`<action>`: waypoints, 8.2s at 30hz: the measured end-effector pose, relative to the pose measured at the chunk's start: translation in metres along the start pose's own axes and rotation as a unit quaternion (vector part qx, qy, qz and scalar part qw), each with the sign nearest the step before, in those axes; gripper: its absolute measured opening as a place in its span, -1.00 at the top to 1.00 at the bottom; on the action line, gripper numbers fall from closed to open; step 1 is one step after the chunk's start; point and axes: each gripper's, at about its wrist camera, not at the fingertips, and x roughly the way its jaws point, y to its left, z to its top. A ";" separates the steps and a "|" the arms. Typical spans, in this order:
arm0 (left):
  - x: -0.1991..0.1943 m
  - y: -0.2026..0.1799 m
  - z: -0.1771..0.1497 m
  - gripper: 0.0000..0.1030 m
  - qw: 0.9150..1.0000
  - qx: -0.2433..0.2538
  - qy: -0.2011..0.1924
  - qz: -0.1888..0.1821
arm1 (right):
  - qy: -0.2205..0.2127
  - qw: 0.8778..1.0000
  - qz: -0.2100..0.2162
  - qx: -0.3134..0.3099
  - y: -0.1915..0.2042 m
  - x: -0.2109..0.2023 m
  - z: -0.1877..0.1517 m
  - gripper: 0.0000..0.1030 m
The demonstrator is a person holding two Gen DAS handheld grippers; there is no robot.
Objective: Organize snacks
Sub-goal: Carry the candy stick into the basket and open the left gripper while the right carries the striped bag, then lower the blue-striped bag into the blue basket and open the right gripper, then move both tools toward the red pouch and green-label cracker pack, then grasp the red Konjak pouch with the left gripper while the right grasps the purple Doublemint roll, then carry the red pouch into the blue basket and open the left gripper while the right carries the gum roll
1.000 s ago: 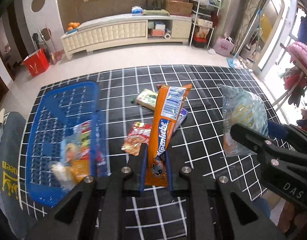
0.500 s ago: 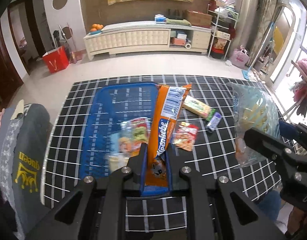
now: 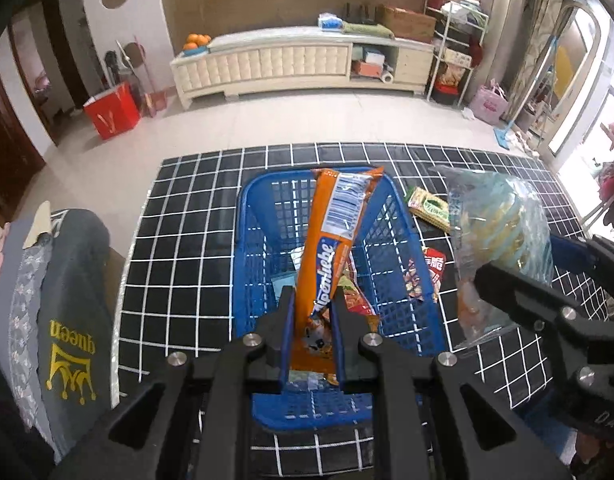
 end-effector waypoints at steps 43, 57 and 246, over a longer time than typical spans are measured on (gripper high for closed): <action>0.057 0.077 0.025 -0.32 0.999 -0.051 0.012 0.003 | 0.098 0.994 -0.028 -0.031 0.022 0.115 0.033 -0.21; 0.066 0.087 0.014 -0.32 0.997 -0.072 0.033 0.006 | 0.110 0.991 -0.065 -0.048 0.024 0.127 0.029 -0.63; 0.054 -0.016 0.000 0.53 0.999 0.021 -0.002 0.029 | -0.010 1.000 0.025 -0.016 -0.010 0.034 -0.015 0.33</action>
